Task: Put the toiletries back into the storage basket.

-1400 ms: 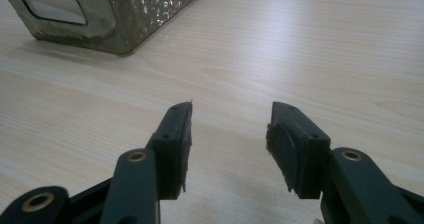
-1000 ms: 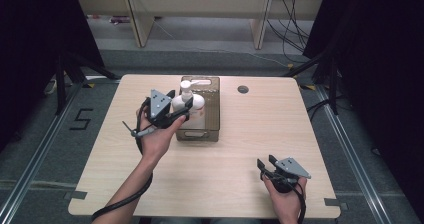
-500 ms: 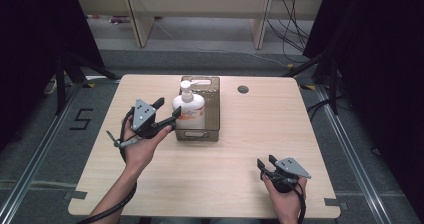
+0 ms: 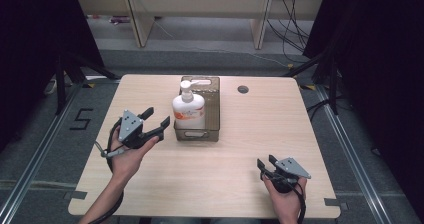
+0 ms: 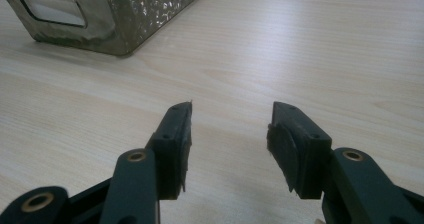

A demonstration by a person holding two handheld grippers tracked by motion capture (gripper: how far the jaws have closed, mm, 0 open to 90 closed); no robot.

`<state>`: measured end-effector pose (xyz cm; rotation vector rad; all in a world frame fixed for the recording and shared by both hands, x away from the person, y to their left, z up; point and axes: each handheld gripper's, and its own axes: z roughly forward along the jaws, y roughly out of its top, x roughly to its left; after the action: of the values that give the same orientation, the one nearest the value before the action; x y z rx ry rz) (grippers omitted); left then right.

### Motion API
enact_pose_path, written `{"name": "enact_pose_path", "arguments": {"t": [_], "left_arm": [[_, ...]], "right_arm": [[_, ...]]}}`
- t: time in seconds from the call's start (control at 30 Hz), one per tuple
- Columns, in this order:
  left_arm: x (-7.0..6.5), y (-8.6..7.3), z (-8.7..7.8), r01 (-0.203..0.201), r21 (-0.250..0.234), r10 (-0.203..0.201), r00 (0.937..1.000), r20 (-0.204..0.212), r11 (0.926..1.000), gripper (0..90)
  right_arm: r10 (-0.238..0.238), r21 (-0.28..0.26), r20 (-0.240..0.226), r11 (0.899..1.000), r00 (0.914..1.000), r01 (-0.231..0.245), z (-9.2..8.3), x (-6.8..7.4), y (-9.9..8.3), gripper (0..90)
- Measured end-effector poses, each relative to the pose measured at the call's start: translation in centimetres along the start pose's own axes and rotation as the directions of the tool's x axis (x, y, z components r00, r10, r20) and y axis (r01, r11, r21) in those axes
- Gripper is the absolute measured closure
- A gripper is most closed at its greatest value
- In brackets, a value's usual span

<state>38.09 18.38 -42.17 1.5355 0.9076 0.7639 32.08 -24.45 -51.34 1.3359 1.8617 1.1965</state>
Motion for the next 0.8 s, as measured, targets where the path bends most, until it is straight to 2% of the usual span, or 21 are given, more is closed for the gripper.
{"name": "enact_pose_path", "arguments": {"t": [0.03,0.07,0.13,0.17,0.2,0.23,0.3,0.33,0.37,0.4,0.47,0.57,0.73,0.77,0.8], "left_arm": [[0.1,-0.4,-0.2,0.001,0.002,-0.001,1.0000,-0.003,1.0000,34.1],[0.3,-0.7,-0.3,0.001,0.005,-0.001,1.0000,-0.007,1.0000,34.1],[0.5,-1.4,-0.7,0.001,0.011,-0.001,0.9999,-0.012,0.9999,34.1],[0.6,-1.8,-0.9,0.000,0.013,0.000,0.9999,-0.016,0.9999,34.2],[0.7,-2.1,-1.1,-0.001,0.017,0.001,0.9998,-0.020,0.9999,34.2],[0.8,-2.4,-1.2,0.003,0.019,-0.002,0.9997,-0.024,0.9998,34.2],[1.0,-3.1,-1.6,0.004,0.030,-0.003,0.9995,-0.031,0.9995,34.3],[1.2,-3.5,-1.7,0.002,0.032,-0.001,0.9995,-0.033,0.9995,34.3],[1.2,-3.8,-1.8,0.002,0.040,-0.001,0.9994,-0.035,0.9992,34.3],[1.3,-4.1,-2.0,0.002,0.045,0.000,0.9993,-0.037,0.9990,34.3],[1.5,-4.7,-2.2,0.003,0.049,0.000,0.9991,-0.044,0.9988,34.3],[1.8,-5.5,-2.7,0.003,0.059,0.000,0.9986,-0.053,0.9983,34.3],[2.2,-6.9,-3.1,-0.001,0.082,0.006,0.9978,-0.066,0.9966,34.3],[2.4,-7.6,-3.1,-0.003,0.086,0.009,0.9976,-0.068,0.9963,34.2],[2.4,-7.6,-3.1,-0.003,0.086,0.009,0.9976,-0.068,0.9963,34.3]], "right_arm": [[0.003,-0.020,-0.004,1.000,1.0000,-0.003,0.2,0.0,-0.1,51.8],[0.003,-0.020,-0.004,1.000,1.0000,-0.003,0.2,0.0,-0.1,51.8],[0.036,-0.006,0.004,0.999,0.9994,-0.036,0.0,0.3,-0.1,51.8],[0.005,-0.008,0.010,1.000,0.9999,-0.005,0.0,0.1,0.0,51.8],[0.005,-0.008,0.010,1.000,0.9999,-0.005,0.0,0.1,0.0,51.8],[0.029,0.002,0.006,1.000,0.9996,-0.029,0.0,0.3,0.0,51.8],[0.035,-0.011,0.006,0.999,0.9994,-0.035,0.1,0.3,-0.1,51.8],[0.029,0.003,0.009,1.000,0.9996,-0.029,0.0,0.3,0.0,51.8],[0.020,-0.001,0.009,1.000,0.9998,-0.020,0.0,0.2,0.0,51.7],[-0.009,-0.007,0.012,1.000,0.9999,0.009,0.1,0.0,0.0,51.8],[-0.022,-0.012,0.019,1.000,0.9996,0.022,0.1,0.0,0.0,51.8],[-0.006,-0.009,0.011,1.000,0.9999,0.006,0.1,0.1,0.0,51.8],[-0.018,-0.002,0.018,1.000,0.9997,0.018,0.0,0.0,0.0,51.8],[0.009,0.005,0.013,1.000,0.9999,-0.009,0.0,0.2,0.0,51.8],[0.016,0.008,0.013,1.000,0.9998,-0.016,0.0,0.2,0.0,51.8]]}}
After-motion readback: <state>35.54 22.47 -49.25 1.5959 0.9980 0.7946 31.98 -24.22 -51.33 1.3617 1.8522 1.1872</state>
